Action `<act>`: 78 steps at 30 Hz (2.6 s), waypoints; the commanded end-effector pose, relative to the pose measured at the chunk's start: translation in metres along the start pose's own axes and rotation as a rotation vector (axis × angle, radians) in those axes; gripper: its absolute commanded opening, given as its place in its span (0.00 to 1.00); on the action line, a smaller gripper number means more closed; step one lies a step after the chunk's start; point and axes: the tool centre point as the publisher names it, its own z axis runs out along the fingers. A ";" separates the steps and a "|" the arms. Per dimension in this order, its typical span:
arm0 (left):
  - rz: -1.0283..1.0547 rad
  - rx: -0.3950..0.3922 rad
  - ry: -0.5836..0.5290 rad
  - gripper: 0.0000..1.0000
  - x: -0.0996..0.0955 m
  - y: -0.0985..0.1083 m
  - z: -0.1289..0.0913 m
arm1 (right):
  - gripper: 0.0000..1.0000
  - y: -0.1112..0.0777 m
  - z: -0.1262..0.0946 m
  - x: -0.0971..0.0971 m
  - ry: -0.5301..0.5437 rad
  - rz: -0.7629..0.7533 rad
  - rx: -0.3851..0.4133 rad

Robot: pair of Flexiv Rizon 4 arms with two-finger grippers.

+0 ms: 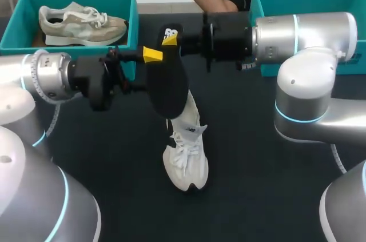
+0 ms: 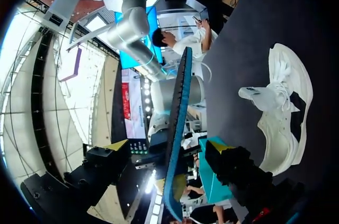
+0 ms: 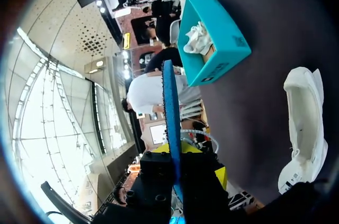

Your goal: Take the shoe out of the shoebox, open the shoe tongue, remove and reinsert the insole, then place the shoe into the shoebox

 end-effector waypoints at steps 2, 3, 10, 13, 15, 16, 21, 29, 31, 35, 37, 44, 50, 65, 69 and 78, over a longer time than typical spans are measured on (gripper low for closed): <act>0.011 -0.015 0.004 0.00 0.007 0.006 0.003 | 0.00 -0.001 0.017 -0.001 0.002 0.006 0.001; 0.009 -0.013 0.008 0.00 0.007 0.006 0.003 | 0.00 -0.001 0.017 -0.002 0.006 0.009 0.001; -0.003 -0.009 0.013 0.00 0.011 0.003 0.001 | 0.00 -0.003 0.018 -0.005 0.006 0.018 -0.004; -0.006 -0.007 0.013 0.00 0.009 0.000 -0.001 | 0.00 -0.003 0.018 -0.005 0.007 0.018 -0.005; -0.013 -0.001 0.010 0.00 0.008 -0.003 -0.004 | 0.00 -0.002 0.019 -0.006 0.009 0.018 -0.003; -0.013 -0.001 0.010 0.00 0.008 -0.004 -0.005 | 0.00 -0.002 0.019 -0.006 0.010 0.016 0.000; -0.039 -0.001 0.005 0.00 0.011 -0.004 -0.011 | 0.16 -0.003 0.020 -0.006 0.055 -0.053 0.033; -0.050 0.021 0.004 0.00 0.000 -0.006 -0.024 | 1.00 -0.014 -0.005 0.000 0.065 -0.221 0.152; -0.046 0.029 0.020 0.00 -0.001 -0.006 -0.027 | 1.00 -0.018 -0.016 0.003 0.067 -0.239 0.173; -0.036 0.017 0.028 0.00 -0.002 -0.004 -0.031 | 1.00 -0.024 -0.038 0.007 0.028 -0.273 0.175; -0.037 0.015 0.025 0.00 -0.003 -0.003 -0.033 | 1.00 -0.028 -0.048 0.009 0.020 -0.292 0.165; -0.023 0.008 0.015 0.00 -0.008 -0.002 -0.035 | 1.00 -0.028 -0.048 0.009 0.020 -0.292 0.165; -0.023 -0.006 0.005 0.00 -0.008 0.000 -0.033 | 1.00 -0.028 -0.048 0.009 0.020 -0.292 0.165; -0.024 -0.011 0.013 0.00 -0.008 0.000 -0.033 | 1.00 -0.021 -0.104 0.001 0.027 -0.299 0.170; -0.024 -0.014 0.012 0.00 -0.008 0.001 -0.033 | 1.00 -0.019 -0.111 -0.003 -0.001 -0.283 0.153; -0.024 -0.014 0.012 0.00 -0.008 0.001 -0.033 | 1.00 -0.019 -0.111 -0.003 -0.001 -0.283 0.153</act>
